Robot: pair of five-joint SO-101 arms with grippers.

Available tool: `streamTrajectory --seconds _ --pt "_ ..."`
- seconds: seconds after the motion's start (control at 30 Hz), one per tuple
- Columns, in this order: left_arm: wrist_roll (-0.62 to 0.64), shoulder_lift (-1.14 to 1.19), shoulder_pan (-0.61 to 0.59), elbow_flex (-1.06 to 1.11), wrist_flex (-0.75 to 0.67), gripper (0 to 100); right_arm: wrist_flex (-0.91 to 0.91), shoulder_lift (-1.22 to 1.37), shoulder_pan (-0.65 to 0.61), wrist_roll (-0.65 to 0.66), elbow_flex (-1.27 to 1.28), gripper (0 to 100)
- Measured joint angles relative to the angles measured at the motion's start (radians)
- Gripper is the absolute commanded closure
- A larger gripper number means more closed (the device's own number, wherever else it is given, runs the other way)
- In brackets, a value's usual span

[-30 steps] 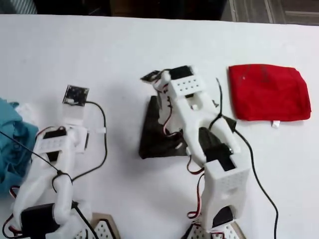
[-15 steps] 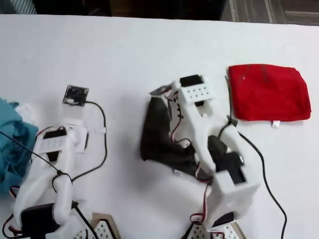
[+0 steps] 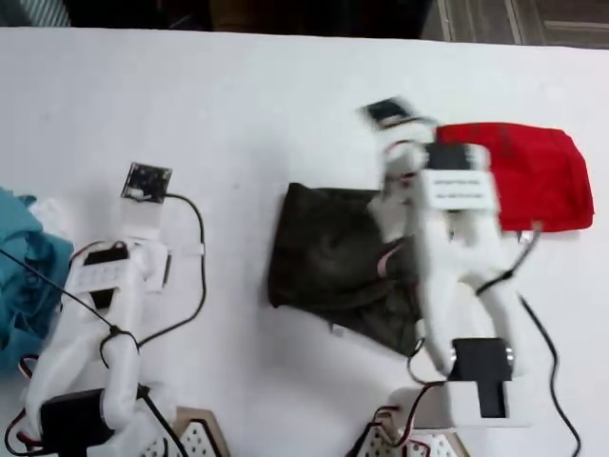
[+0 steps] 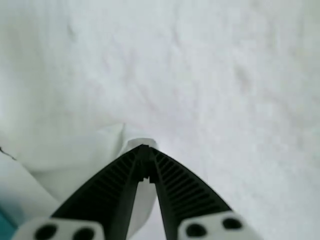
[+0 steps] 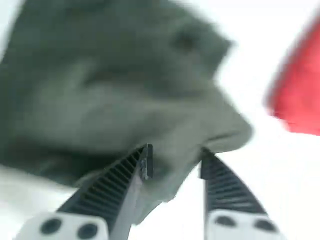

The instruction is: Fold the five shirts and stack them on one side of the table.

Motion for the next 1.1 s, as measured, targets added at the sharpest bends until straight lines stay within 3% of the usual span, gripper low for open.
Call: streamTrajectory --seconds 0.1,0.47,0.9,1.1 --pt "0.000 0.000 -0.002 0.000 0.000 97 -0.043 0.026 0.077 -0.015 0.000 72.2" --pt "0.000 0.000 0.000 0.002 -0.017 97 -0.068 0.242 0.086 -0.011 0.000 75.9" --pt "0.000 0.000 0.000 0.002 -0.017 97 -0.078 0.493 0.141 0.009 -0.180 76.9" --pt "0.000 0.000 0.000 0.002 -0.017 97 -0.078 0.514 0.141 0.009 -0.196 96.6"
